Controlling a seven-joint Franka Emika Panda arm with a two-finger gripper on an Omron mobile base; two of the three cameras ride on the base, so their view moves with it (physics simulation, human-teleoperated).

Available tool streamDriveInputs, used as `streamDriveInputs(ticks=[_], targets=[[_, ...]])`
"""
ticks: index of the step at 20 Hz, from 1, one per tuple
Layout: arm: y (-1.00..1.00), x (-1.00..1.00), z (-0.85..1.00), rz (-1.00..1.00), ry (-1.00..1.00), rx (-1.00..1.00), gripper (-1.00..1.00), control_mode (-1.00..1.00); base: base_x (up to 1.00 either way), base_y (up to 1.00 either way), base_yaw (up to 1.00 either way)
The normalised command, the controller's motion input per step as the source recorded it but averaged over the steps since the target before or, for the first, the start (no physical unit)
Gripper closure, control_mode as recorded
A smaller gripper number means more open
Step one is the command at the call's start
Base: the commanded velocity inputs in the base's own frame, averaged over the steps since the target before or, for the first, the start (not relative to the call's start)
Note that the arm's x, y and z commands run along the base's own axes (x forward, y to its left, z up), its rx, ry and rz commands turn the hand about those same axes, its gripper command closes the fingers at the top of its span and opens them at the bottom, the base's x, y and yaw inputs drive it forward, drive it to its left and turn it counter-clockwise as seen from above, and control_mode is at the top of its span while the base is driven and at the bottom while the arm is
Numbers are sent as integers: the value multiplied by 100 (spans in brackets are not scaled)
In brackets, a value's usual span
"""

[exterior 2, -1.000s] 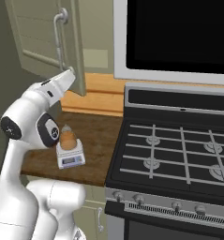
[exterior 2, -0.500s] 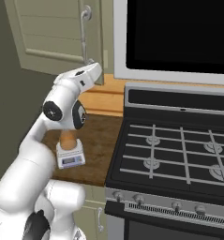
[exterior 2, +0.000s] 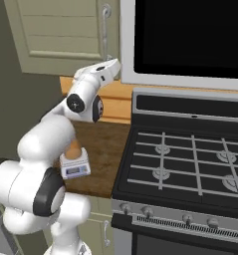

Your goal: Pick the honey bottle and place it on the digital scale for weighing, and close the cabinet.

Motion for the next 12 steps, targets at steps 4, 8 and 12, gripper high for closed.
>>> streamDriveInputs(ticks=[4,8,12], targets=[[-7,100,-11,0,0,0,-100,-100,0,0,0],[-2,100,-16,0,0,0,-100,-100,0,0,0],[-11,57,-5,0,-2,1,-100,-100,0,0,0]])
